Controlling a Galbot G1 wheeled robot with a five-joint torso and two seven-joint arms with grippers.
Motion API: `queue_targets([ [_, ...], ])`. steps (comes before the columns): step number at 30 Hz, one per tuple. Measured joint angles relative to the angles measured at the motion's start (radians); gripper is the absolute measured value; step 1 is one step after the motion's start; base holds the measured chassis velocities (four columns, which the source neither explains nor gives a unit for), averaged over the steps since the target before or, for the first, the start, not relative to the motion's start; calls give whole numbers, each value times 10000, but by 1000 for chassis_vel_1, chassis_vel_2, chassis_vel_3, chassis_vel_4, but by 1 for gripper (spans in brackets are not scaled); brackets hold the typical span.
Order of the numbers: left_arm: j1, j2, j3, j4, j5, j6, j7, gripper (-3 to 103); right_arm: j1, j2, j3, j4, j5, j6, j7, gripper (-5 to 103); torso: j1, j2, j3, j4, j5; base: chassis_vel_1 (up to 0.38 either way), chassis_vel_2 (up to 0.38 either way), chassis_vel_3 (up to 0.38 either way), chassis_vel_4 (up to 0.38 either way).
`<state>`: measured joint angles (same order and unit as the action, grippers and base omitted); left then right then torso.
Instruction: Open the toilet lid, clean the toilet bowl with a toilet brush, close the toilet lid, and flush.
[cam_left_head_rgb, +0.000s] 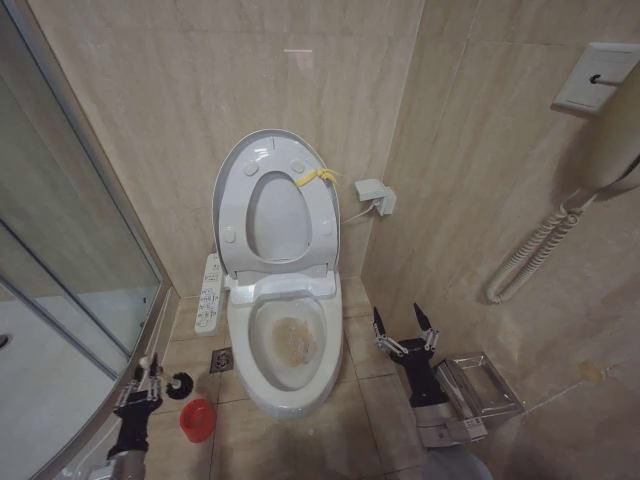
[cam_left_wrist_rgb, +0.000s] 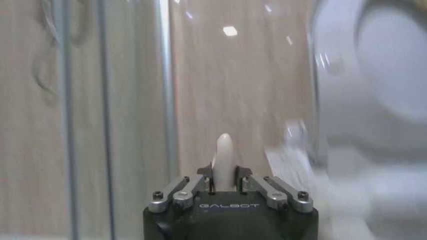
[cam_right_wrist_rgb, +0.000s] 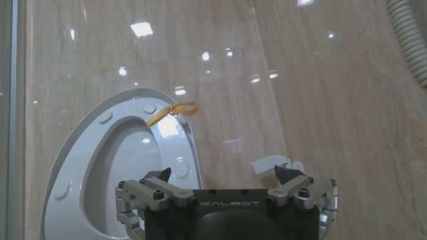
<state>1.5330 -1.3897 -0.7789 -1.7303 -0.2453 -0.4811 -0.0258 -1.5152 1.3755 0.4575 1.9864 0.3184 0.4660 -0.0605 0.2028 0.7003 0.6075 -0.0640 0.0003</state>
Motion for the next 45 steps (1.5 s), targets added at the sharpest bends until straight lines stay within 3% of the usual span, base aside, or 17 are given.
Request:
queue_targets([
  [3, 366, 12, -54, -1036, -108, 375, -546, 21, 1, 11, 6, -2, -6, -12, 2, 100, 0, 0, 0, 0, 7, 0, 0, 0, 0],
  [4, 561, 22, -99, -1834, -157, 678, -907, 21, 3, 20, 7, -2, -19, -20, 3, 100, 0, 0, 0, -1, -5, 0, 0, 0, 0],
  [6, 755, 81, -122, -2823, -306, 1090, -1285, 21, 6, 28, 1, 8, -33, -42, 3, 100, 0, 1, 0, -3, 11, 0, 0, 0, 0],
  [11, 1083, 232, 40, -4377, -1242, 1805, -1392, 21, 7, 23, 3, 21, -42, -71, 6, 100, 0, 0, 0, -2, -1, 0, 0, 0, 0],
  [15, 1334, 589, 390, -5819, -2244, 1981, -700, 21, 0, 0, 51, -18, -44, -70, 27, 100, 0, 0, 0, 0, -1, 0, 0, 0, 0],
  [21, 1026, 1347, 616, -6248, -2873, 1941, 172, 21, 94, -58, 19, -132, -36, -86, 62, 100, 0, 0, 1, -3, 0, 0, 0, 0, 0],
  [22, 746, 1584, 691, -6148, -3169, 1923, 514, 21, 143, -91, -30, -194, -38, -105, 62, 100, 0, 0, 1, 3, 4, 0, 0, 0, 0],
  [24, 325, 1876, 878, -5783, -3614, 1891, 1040, 21, 205, -139, -104, -317, -37, -118, 62, 100, 1, 0, 1, -7, -2, 0, 0, 0, 0],
  [25, 325, 1876, 878, -5783, -3614, 1891, 1040, 21, 205, -139, -104, -317, -37, -118, 62, 100, 1, 0, 1, -7, -2, 0, 0, 0, 0],
  [26, 139, 2003, 976, -5472, -3829, 1772, 1531, 21, 343, -215, -226, -469, -35, -158, 62, 100, 1, -1, 1, -6, 1, 0, 0, 0, 0],
  [27, -71, 2088, 1161, -5137, -3953, 1622, 1929, 21, 431, -255, -285, -563, -30, -183, 58, 100, 1, -1, 1, 10, 7, 0, 0, 0, 0],
  [28, -400, 2231, 1455, -4666, -4055, 1487, 2354, 21, 469, -268, -307, -650, -18, -193, 58, 100, 1, -1, 1, 6, 5, 0, 0, 0, 0],
  [29, -400, 2231, 1455, -4666, -4055, 1487, 2354, 21, 469, -268, -307, -650, -18, -193, 58, 100, 1, -1, 1, 6, 5, 0, 0, 0, 0],
  [32, -1524, 2671, 2726, -3075, -4072, 1202, 3360, 21, 511, -217, -204, -845, 55, -193, 60, 100, 1, -2, 2, -5, 3, 0, 0, 0, 0],
  [33, -1524, 2671, 2726, -3075, -4072, 1202, 3360, 21, 511, -217, -204, -845, 55, -193, 60, 100, 1, -2, 2, -5, 3, 0, 0, 0, 0],
  [38, -3260, 3140, 4666, -937, -4070, 762, 4168, 21, 603, -61, 51, -1205, 248, -78, 65, 100, 2, -2, 2, 0, 3, 0, 0, 0, 0],
  [45, -5576, 3085, 6661, 1618, -2986, 311, 4193, 21, 526, 205, 155, -1295, 252, 38, 43, 100, 3, -2, 3, -3, 3, 0, 0, 0, 0],
])
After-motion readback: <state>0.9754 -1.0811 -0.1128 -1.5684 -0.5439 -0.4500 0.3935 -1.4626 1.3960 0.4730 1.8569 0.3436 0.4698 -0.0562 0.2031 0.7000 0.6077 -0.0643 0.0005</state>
